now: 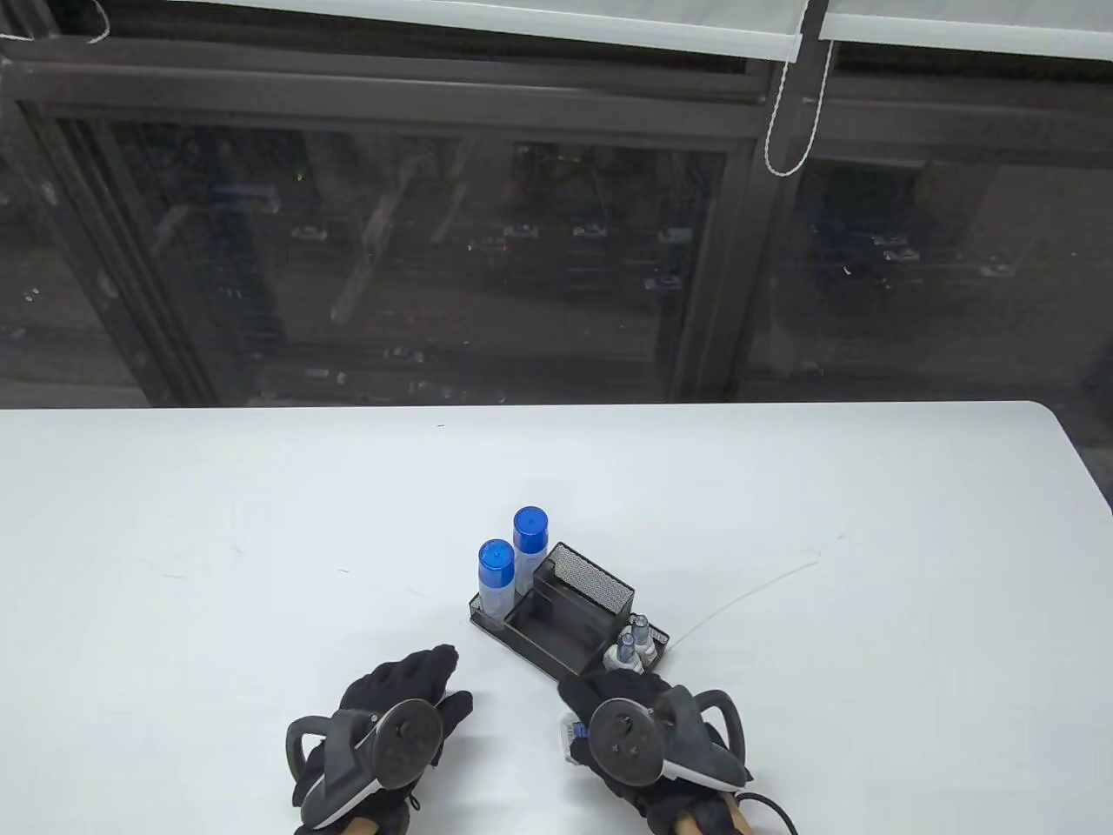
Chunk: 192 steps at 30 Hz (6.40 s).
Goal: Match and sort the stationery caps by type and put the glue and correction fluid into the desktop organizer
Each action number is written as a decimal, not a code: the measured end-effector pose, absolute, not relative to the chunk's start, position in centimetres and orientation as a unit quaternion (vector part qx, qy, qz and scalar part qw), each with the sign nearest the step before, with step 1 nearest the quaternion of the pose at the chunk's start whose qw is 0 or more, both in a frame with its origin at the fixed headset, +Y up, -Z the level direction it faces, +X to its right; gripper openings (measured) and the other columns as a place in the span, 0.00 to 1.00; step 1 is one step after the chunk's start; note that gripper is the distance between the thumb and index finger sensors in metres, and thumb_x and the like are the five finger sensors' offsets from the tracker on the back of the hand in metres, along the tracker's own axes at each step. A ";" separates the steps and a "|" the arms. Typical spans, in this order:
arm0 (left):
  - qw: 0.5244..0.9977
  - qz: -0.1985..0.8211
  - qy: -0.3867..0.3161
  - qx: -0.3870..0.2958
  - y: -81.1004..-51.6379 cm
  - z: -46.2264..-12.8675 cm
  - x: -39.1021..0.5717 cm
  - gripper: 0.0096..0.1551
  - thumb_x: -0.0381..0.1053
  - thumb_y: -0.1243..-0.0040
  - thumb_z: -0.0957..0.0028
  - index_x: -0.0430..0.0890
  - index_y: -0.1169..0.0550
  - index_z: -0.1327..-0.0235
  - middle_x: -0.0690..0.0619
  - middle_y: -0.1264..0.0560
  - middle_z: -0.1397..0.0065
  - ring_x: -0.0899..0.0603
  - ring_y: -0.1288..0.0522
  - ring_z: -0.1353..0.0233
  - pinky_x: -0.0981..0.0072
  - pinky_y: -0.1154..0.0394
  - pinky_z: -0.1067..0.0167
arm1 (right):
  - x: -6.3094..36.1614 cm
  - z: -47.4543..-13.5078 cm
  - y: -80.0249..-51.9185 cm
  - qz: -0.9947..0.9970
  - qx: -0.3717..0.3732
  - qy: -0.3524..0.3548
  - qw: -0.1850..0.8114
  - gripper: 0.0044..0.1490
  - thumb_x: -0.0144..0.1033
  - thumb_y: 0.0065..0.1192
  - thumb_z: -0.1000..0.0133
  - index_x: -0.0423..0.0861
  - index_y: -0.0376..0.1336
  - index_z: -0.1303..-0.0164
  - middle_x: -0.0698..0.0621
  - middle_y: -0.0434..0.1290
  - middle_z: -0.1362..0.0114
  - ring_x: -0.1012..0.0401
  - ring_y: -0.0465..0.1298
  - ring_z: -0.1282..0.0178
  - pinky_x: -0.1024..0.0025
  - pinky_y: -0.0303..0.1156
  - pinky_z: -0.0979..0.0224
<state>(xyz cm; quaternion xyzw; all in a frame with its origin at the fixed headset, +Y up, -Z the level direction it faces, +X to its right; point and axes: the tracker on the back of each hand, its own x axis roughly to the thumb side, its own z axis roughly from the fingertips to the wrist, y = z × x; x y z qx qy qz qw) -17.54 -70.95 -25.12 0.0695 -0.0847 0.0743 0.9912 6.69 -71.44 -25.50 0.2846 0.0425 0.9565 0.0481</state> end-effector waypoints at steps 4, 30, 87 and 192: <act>0.991 0.072 -0.085 0.068 -71.0 -25.1 -17.6 0.34 0.68 0.44 0.42 0.56 0.28 0.25 0.53 0.22 0.25 0.43 0.19 0.28 0.46 0.24 0.33 | 5.3 -24.5 -72.9 0.948 0.317 0.029 -0.029 0.44 0.42 0.68 0.47 0.51 0.54 0.19 0.45 0.61 0.17 0.45 0.60 0.17 0.41 0.53 0.17; 0.990 0.071 -0.096 0.069 -71.0 -24.7 -17.0 0.34 0.69 0.45 0.42 0.56 0.28 0.25 0.53 0.22 0.25 0.43 0.19 0.28 0.46 0.24 0.33 | 4.1 -24.1 -75.5 0.947 0.283 0.002 -0.151 0.43 0.38 0.64 0.46 0.47 0.54 0.19 0.41 0.67 0.21 0.46 0.63 0.17 0.40 0.52 0.18; 0.886 0.299 -0.343 0.093 -68.1 -24.6 -9.2 0.31 0.56 0.48 0.39 0.52 0.32 0.22 0.51 0.23 0.25 0.48 0.14 0.34 0.52 0.20 0.37 | 13.5 -26.4 -71.1 0.833 0.212 0.100 0.501 0.42 0.49 0.68 0.49 0.40 0.62 0.28 0.42 0.78 0.41 0.55 0.83 0.54 0.47 0.74 0.35; 0.905 0.201 -0.315 0.202 -62.8 -22.9 -5.1 0.24 0.59 0.38 0.43 0.58 0.22 0.33 0.57 0.16 0.33 0.48 0.14 0.35 0.50 0.20 0.38 | 13.8 -25.0 -69.3 0.855 0.213 0.006 0.474 0.37 0.40 0.75 0.51 0.43 0.66 0.31 0.42 0.76 0.32 0.47 0.79 0.36 0.44 0.71 0.29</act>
